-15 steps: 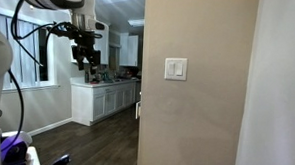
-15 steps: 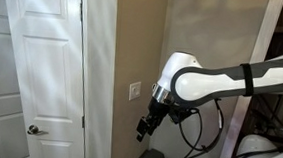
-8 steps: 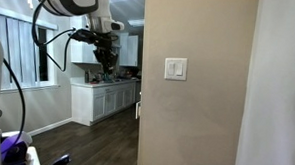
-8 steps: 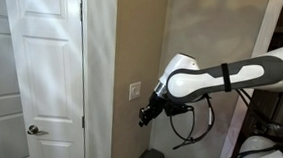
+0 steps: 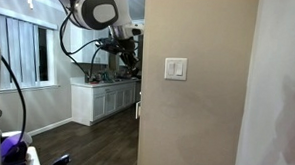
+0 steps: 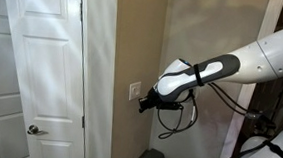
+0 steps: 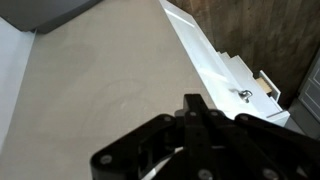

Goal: Turn on the lights

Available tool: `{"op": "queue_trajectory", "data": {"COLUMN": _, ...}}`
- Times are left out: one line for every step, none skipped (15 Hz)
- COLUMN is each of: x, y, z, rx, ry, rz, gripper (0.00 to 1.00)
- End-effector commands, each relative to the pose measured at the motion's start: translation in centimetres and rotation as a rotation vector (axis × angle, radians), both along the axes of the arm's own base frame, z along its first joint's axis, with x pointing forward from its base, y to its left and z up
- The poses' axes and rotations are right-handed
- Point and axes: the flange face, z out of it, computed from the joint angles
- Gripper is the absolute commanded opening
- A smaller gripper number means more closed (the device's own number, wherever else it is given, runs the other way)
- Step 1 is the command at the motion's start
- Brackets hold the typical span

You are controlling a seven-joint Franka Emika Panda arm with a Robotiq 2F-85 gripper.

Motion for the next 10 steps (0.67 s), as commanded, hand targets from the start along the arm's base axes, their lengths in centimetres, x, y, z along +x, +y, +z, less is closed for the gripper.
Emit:
{"op": "queue_trajectory", "data": {"x": 2.6, "y": -1.5, "z": -1.0, "rx": 0.048, "ry": -0.034, "rz": -0.079, "gripper": 0.01}}
{"op": "queue_trajectory", "data": {"x": 3.2, "y": -1.8, "z": -1.0, "rx": 0.073, "ry": -0.048, "rz": -0.114, "gripper": 0.01}}
{"op": "queue_trajectory", "data": {"x": 3.9, "y": -2.1, "z": -1.0, "rx": 0.093, "ry": -0.067, "rz": -0.145, "gripper": 0.01}}
{"op": "queue_trajectory", "data": {"x": 4.5, "y": -2.3, "z": -0.9, "rx": 0.114, "ry": -0.087, "rz": -0.177, "gripper": 0.01}}
{"op": "queue_trajectory", "data": {"x": 5.1, "y": -2.6, "z": -0.7, "rx": 0.145, "ry": -0.111, "rz": -0.223, "gripper": 0.01}}
{"op": "queue_trajectory", "data": {"x": 5.7, "y": -2.7, "z": -0.4, "rx": 0.169, "ry": -0.133, "rz": -0.255, "gripper": 0.01}}
{"op": "queue_trajectory", "data": {"x": 6.4, "y": -2.8, "z": -0.1, "rx": 0.195, "ry": -0.157, "rz": -0.296, "gripper": 0.01}}
{"op": "queue_trajectory", "data": {"x": 6.9, "y": -2.9, "z": 0.3, "rx": 0.218, "ry": -0.181, "rz": -0.332, "gripper": 0.01}}
{"op": "queue_trajectory", "data": {"x": 7.6, "y": -3.0, "z": 0.6, "rx": 0.244, "ry": -0.2, "rz": -0.373, "gripper": 0.01}}
{"op": "queue_trajectory", "data": {"x": 8.1, "y": -3.0, "z": 0.9, "rx": 0.267, "ry": -0.215, "rz": -0.405, "gripper": 0.02}}
